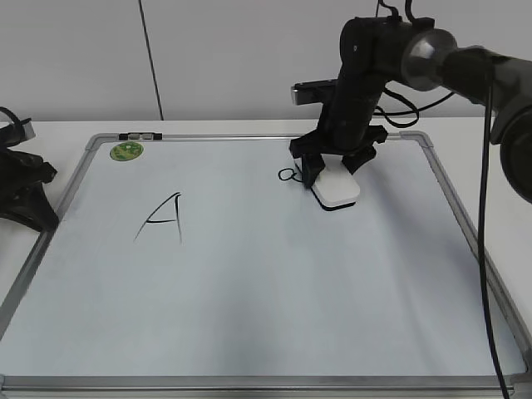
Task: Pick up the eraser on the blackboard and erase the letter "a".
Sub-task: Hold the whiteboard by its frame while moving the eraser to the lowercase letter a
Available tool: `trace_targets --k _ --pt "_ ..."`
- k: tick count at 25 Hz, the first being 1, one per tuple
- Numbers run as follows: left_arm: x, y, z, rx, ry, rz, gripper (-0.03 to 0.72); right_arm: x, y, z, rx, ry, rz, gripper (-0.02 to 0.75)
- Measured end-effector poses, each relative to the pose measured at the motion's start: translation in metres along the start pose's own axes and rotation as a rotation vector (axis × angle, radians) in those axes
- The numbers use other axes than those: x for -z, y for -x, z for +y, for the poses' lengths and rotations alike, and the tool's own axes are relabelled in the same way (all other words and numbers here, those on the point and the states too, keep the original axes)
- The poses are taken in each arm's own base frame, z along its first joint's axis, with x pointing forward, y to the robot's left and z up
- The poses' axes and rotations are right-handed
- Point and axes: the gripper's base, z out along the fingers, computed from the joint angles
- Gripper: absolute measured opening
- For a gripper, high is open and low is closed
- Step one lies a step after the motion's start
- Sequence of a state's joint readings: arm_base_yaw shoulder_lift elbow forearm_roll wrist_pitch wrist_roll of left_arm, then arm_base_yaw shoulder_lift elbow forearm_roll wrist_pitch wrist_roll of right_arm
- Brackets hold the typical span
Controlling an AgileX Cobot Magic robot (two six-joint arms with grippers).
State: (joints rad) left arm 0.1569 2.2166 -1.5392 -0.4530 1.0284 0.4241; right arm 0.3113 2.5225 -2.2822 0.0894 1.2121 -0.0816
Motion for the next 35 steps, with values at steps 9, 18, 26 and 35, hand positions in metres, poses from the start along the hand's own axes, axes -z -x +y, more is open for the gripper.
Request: trace_targets --k 9,18,26,35 --pt "0.000 0.000 0.000 0.000 0.000 0.000 0.058 -0.006 0.005 0.027 0.061 -0.007 -0.036 0.540" --pt "0.000 0.000 0.000 -0.001 0.001 0.001 0.059 -0.011 0.004 0.065 0.157 0.006 -0.047 0.540" --pt "0.000 0.000 0.000 -0.001 0.001 0.001 0.060 -0.010 0.005 0.065 0.167 -0.011 -0.051 0.540" --pt "0.000 0.000 0.000 -0.002 0.003 0.001 0.060 -0.007 0.008 0.057 0.123 -0.035 -0.038 0.540"
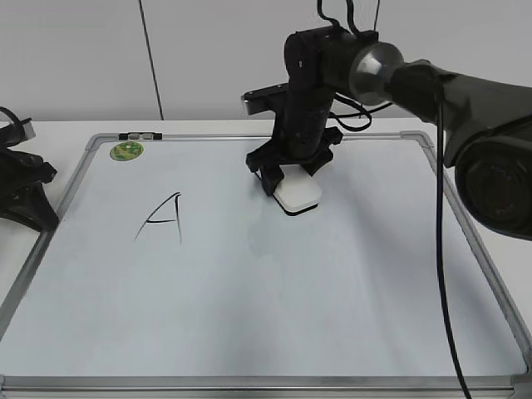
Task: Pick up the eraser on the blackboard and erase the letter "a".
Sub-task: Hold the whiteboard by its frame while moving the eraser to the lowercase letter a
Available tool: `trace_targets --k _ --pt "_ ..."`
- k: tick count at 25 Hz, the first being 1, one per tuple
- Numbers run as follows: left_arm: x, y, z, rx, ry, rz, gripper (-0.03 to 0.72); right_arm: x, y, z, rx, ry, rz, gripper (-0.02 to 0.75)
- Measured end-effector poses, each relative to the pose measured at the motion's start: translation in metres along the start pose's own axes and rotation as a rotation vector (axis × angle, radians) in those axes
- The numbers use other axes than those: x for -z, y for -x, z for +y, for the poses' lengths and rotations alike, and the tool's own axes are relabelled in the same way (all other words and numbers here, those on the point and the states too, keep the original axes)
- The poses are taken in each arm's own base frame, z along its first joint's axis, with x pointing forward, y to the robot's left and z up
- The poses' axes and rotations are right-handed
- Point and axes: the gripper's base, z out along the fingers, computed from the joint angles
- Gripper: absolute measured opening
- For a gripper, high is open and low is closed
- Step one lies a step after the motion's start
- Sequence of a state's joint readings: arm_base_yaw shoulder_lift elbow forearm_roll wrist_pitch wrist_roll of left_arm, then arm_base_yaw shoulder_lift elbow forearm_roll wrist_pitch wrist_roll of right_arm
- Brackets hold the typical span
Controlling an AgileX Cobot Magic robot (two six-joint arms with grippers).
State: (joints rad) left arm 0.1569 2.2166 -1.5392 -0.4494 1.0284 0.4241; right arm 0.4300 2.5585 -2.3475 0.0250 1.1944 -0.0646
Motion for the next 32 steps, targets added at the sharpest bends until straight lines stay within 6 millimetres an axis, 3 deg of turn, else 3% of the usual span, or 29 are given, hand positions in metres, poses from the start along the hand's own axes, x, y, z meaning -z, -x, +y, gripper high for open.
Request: trace_targets --k 10,20,26,29,32 --pt "0.000 0.000 0.000 0.000 0.000 0.000 0.060 0.002 -0.004 -0.038 -0.110 -0.010 0.008 0.540" --pt "0.000 0.000 0.000 -0.001 0.000 -0.001 0.060 0.007 -0.004 -0.054 -0.136 -0.073 0.003 0.540" --pt "0.000 0.000 0.000 -0.001 0.002 -0.001 0.060 0.010 -0.007 -0.083 -0.177 -0.110 0.006 0.540" --pt "0.000 0.000 0.000 -0.002 0.001 0.000 0.060 0.022 -0.008 -0.092 -0.198 -0.112 -0.008 0.540" --pt "0.001 0.000 0.000 -0.003 0.002 0.001 0.060 0.057 -0.003 -0.090 -0.195 -0.106 -0.074 0.540"
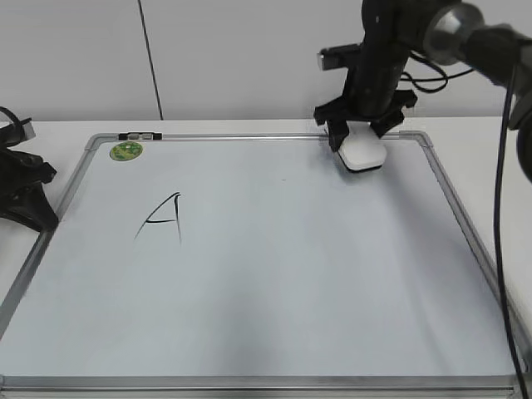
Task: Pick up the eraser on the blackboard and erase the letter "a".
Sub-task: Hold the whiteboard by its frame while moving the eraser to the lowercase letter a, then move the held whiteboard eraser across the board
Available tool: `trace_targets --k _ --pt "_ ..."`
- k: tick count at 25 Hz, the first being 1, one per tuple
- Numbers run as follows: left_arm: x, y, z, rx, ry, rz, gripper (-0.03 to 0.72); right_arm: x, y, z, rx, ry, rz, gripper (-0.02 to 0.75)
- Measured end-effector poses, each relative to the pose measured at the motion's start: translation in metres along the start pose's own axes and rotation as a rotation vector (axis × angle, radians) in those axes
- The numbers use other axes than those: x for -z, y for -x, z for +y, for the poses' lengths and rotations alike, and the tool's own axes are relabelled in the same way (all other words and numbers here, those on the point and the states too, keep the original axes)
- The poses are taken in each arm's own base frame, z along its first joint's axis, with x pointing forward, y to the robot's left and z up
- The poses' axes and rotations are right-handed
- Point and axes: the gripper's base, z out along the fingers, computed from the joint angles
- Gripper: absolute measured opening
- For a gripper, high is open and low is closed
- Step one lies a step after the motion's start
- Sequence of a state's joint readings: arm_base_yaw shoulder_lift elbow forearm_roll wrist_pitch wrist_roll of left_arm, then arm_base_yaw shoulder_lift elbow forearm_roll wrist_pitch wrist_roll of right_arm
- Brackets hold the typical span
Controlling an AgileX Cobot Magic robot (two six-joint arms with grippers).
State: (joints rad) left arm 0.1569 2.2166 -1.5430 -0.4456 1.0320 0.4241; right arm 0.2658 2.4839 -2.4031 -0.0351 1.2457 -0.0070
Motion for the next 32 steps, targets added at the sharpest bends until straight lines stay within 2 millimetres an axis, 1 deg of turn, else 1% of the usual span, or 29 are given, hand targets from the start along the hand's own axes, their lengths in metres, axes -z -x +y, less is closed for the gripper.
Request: trace_targets --k 3,6,10,13,15,16,19,21,22,25,29,30,32 --pt "0.000 0.000 0.000 0.000 0.000 0.001 0.060 0.039 0.006 0.000 -0.006 0.016 -0.077 0.540" --pt "0.000 0.000 0.000 0.000 0.000 0.001 0.060 0.072 0.004 0.000 -0.009 0.022 -0.116 0.540" --pt "0.000 0.000 0.000 0.000 0.000 0.001 0.060 0.098 -0.012 -0.001 0.001 0.022 -0.096 0.540" --pt "0.000 0.000 0.000 0.000 0.000 0.001 0.062 0.108 -0.031 -0.003 0.007 0.004 -0.047 0.540" --pt "0.000 0.000 0.000 0.000 0.000 0.001 0.063 0.110 -0.045 -0.004 0.014 -0.017 -0.004 0.540" --pt "0.000 0.000 0.000 0.000 0.000 0.001 0.064 0.114 -0.053 -0.006 0.017 -0.030 0.009 0.540" --pt "0.000 0.000 0.000 0.000 0.000 0.001 0.064 0.115 -0.081 -0.012 0.001 -0.048 0.085 0.540" --pt "0.000 0.000 0.000 0.000 0.000 0.001 0.065 0.109 -0.101 -0.018 -0.029 -0.044 0.133 0.540" --pt "0.000 0.000 0.000 0.000 0.000 0.001 0.065 0.108 -0.109 -0.023 -0.054 -0.038 0.138 0.540" --pt "0.000 0.000 0.000 0.000 0.000 0.001 0.066 0.092 -0.135 -0.042 -0.134 -0.017 0.154 0.540" --pt "0.000 0.000 0.000 0.000 0.000 0.001 0.066 0.075 -0.156 -0.062 -0.241 0.017 0.164 0.540" --pt "0.000 0.000 0.000 0.000 0.000 0.001 0.066 0.071 -0.159 -0.064 -0.247 0.020 0.161 0.540" --pt "0.000 0.000 0.000 0.000 0.000 0.001 0.066 0.068 -0.160 -0.065 -0.249 0.027 0.138 0.540"
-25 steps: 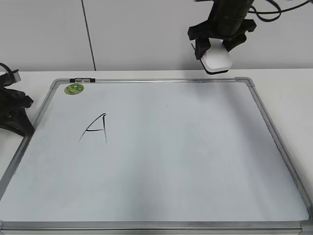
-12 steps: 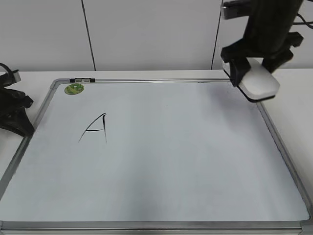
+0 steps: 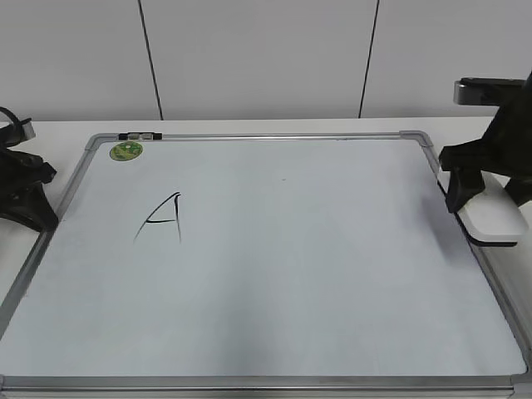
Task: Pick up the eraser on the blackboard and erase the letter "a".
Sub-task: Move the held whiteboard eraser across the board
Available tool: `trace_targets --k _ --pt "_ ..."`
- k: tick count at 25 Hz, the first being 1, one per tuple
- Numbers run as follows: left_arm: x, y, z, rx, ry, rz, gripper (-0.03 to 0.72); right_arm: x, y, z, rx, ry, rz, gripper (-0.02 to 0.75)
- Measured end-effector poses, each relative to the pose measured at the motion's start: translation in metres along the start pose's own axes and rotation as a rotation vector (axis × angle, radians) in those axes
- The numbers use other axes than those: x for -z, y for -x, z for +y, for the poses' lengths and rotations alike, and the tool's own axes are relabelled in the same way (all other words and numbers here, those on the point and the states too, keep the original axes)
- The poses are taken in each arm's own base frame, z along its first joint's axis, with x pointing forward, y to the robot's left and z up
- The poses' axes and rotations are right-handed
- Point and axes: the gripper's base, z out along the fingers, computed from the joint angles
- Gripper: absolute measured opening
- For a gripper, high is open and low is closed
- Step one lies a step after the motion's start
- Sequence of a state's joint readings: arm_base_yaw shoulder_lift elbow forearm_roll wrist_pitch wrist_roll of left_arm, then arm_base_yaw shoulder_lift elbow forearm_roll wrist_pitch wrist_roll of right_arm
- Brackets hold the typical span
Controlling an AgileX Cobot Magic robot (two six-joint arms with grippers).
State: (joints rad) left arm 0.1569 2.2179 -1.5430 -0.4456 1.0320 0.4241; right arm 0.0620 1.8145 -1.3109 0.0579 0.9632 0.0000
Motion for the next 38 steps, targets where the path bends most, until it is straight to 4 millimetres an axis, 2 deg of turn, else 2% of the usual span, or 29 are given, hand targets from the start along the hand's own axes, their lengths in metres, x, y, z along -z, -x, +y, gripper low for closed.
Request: trace_targets --k 4,12,23,29,34,38 --pt "0.000 0.000 0.000 0.000 0.000 0.000 0.066 -0.005 0.004 0.001 -0.010 0.011 -0.033 0.540" --pt "0.000 0.000 0.000 0.000 0.000 0.000 0.067 -0.044 0.013 -0.001 0.002 0.006 -0.011 0.540" --pt "0.000 0.000 0.000 0.000 -0.001 0.001 0.067 -0.071 0.020 -0.003 0.003 0.003 -0.008 0.540" --pt "0.000 0.000 0.000 0.000 -0.001 0.001 0.067 -0.074 0.020 -0.003 0.002 0.003 -0.011 0.545" --pt "0.000 0.000 0.000 0.000 -0.001 0.001 0.073 -0.073 0.024 -0.004 0.012 -0.006 -0.037 0.615" --pt "0.000 0.000 0.000 0.000 -0.001 0.001 0.120 -0.063 0.031 -0.004 0.024 -0.015 -0.019 0.625"
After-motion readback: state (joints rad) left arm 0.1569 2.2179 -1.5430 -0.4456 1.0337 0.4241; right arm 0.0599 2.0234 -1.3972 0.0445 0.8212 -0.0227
